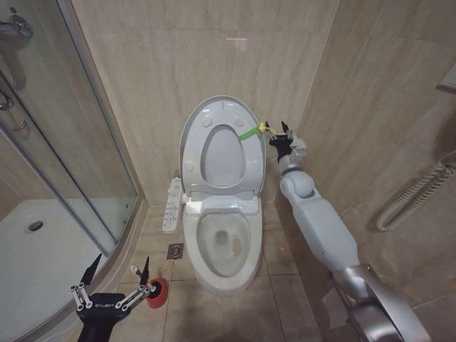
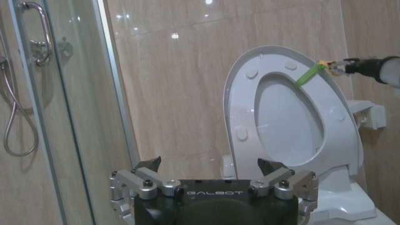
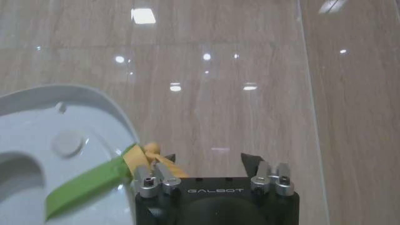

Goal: Open the toilet lid, clean the toilet bowl with a toilet brush, close the toilet lid, and flush.

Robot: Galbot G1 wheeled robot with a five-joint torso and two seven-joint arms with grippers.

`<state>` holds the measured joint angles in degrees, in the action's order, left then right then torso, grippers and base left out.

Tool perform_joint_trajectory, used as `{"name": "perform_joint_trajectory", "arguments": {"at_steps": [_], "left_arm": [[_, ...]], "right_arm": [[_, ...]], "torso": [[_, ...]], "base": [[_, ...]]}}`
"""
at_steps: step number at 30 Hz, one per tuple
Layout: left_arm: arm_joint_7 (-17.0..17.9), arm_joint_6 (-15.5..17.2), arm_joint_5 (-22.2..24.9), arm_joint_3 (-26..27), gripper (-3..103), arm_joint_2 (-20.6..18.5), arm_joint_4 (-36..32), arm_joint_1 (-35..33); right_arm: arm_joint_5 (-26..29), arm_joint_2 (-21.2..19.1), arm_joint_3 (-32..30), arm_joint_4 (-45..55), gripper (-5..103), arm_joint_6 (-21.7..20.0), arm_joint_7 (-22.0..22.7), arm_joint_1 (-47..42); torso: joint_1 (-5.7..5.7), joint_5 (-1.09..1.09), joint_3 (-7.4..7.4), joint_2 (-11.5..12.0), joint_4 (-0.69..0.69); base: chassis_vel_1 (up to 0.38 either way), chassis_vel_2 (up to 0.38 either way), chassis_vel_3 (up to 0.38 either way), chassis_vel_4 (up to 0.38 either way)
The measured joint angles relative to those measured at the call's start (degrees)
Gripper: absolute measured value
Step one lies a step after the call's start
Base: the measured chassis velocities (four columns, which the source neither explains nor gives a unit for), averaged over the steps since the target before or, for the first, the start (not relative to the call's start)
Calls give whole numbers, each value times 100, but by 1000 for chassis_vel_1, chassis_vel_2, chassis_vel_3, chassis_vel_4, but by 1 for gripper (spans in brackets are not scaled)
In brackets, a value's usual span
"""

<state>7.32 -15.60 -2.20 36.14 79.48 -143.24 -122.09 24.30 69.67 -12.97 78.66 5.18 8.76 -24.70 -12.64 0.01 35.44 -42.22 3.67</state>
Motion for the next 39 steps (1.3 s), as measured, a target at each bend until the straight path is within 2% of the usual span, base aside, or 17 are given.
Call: {"name": "perform_joint_trajectory", "arguments": {"at_steps": [1,7,8,16,20,24,28,33,39], "left_arm": [[0,0,0,0,100,0,0,0],[0,0,0,0,100,0,0,0],[0,0,0,0,100,0,0,0],[0,0,0,0,100,0,0,0],[0,0,0,0,100,0,0,0],[0,0,0,0,100,0,0,0],[0,0,0,0,100,0,0,0],[0,0,0,0,100,0,0,0],[0,0,0,0,100,-1,0,0]], "right_arm": [[14,-53,0,111,77,-8,-3,-136],[50,-204,-45,537,77,-24,-17,-583],[53,-238,-62,642,99,-25,-24,-690],[126,-302,-157,941,100,-24,-27,-968],[364,-398,-222,1313,100,-74,-23,-1189],[608,-517,-326,1839,100,-169,-20,-1645],[688,-602,-570,2594,100,-380,-19,-2503],[686,-523,-841,3261,100,-762,166,-3266],[649,-521,-1161,3818,100,-1022,337,-4033]], "torso": [[0,0,0,0,0],[0,0,0,0,0],[0,0,0,0,-1],[0,0,0,0,-1],[0,-1,0,0,-1],[0,-1,0,0,-1],[0,0,0,0,1],[1,-1,0,0,-1],[0,-1,0,0,0]], "base": [[0,0,0,0],[0,0,0,0],[0,0,0,0],[0,0,0,0],[0,0,0,0],[0,0,0,0],[0,0,0,0],[0,0,0,0],[0,0,0,0]]}}
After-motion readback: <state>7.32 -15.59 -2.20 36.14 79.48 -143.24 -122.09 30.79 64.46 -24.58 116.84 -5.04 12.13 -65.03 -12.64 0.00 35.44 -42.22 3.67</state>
